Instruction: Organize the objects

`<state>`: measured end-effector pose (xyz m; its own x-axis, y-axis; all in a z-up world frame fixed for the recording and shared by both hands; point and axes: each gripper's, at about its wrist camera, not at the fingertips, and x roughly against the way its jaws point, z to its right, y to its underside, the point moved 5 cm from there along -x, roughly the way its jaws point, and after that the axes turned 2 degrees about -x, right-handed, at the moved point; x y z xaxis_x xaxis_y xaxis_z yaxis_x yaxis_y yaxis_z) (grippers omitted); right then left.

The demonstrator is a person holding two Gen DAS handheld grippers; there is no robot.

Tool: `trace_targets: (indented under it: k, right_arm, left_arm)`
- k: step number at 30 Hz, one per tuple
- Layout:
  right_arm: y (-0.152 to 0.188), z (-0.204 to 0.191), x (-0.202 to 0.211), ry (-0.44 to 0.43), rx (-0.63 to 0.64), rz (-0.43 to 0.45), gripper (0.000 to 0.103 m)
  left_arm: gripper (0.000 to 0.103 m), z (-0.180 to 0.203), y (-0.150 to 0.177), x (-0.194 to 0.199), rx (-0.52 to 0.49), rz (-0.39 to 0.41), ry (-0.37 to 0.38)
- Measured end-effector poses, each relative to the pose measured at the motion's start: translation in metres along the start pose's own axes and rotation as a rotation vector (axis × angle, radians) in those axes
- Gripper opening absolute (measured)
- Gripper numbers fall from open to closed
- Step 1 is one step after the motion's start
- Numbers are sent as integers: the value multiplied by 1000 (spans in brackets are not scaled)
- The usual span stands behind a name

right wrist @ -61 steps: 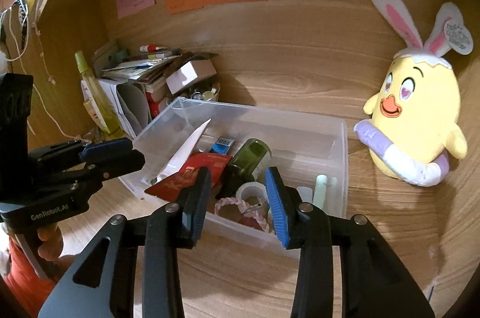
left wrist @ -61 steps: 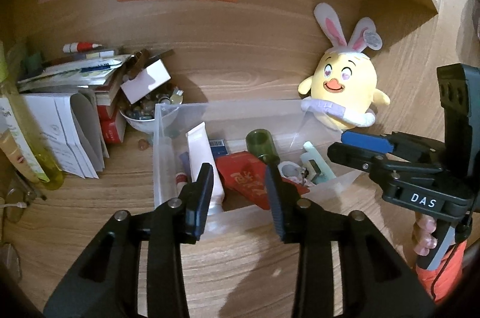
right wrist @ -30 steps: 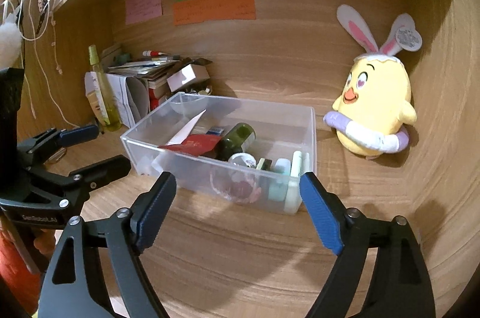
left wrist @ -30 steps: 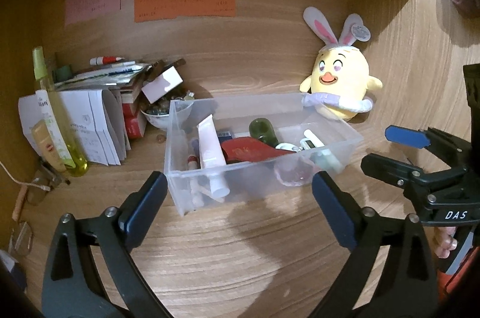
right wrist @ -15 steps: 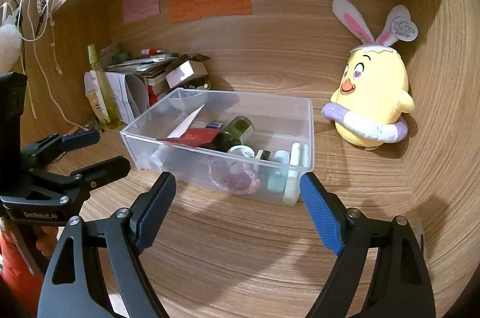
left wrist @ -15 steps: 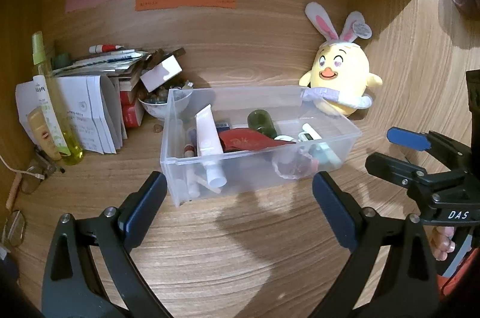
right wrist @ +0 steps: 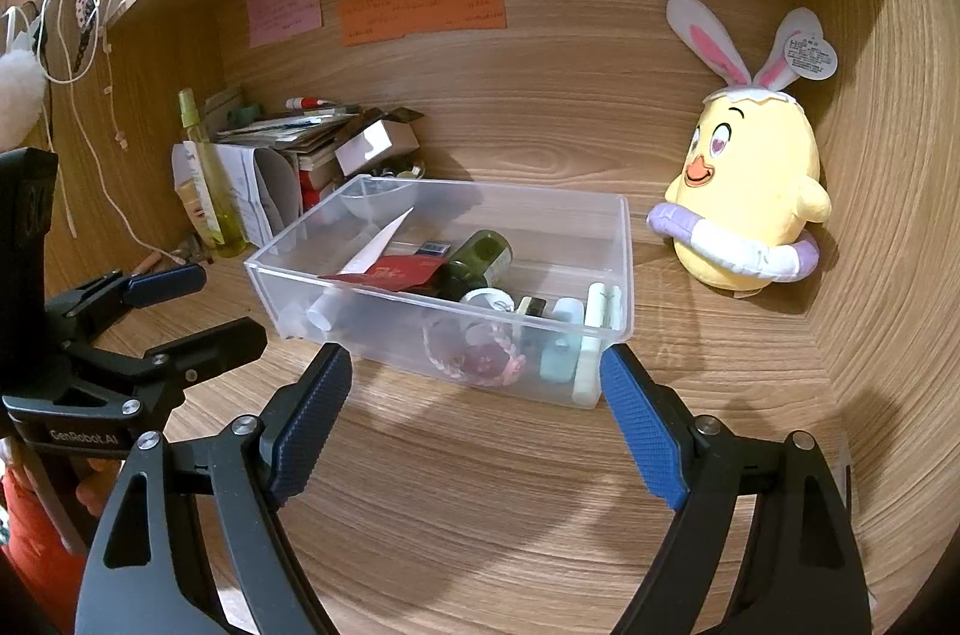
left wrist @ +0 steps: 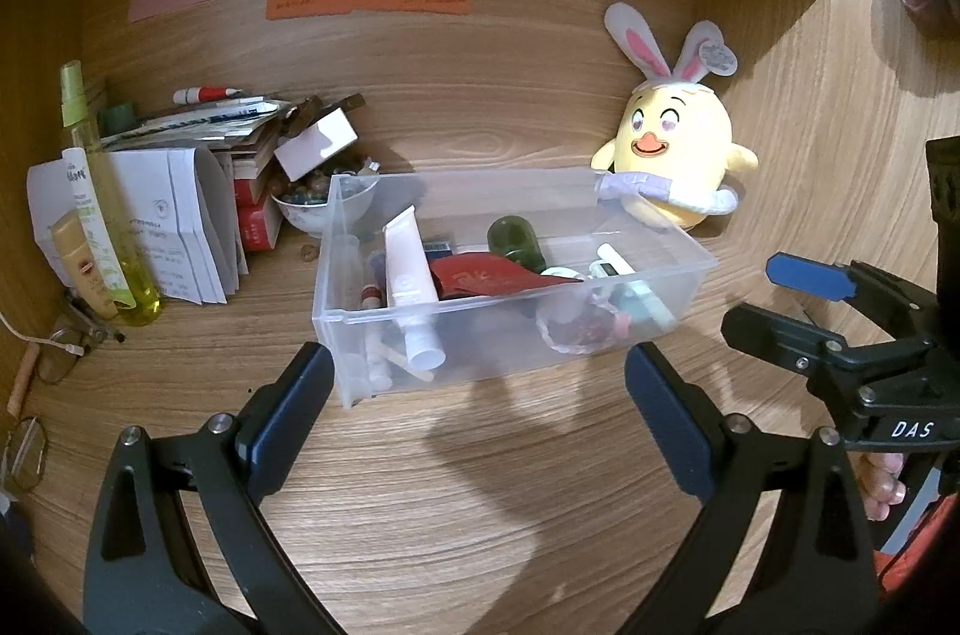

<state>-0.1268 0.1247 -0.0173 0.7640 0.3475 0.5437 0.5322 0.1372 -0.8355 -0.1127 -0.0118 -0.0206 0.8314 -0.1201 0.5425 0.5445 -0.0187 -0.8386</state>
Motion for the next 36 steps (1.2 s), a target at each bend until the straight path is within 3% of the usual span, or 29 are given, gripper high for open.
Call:
trace_targets:
  k: [36]
  right_arm:
    - [3, 2, 1, -1, -8, -1, 83]
  left_arm:
    - [99, 10, 2, 1, -17, -10, 27]
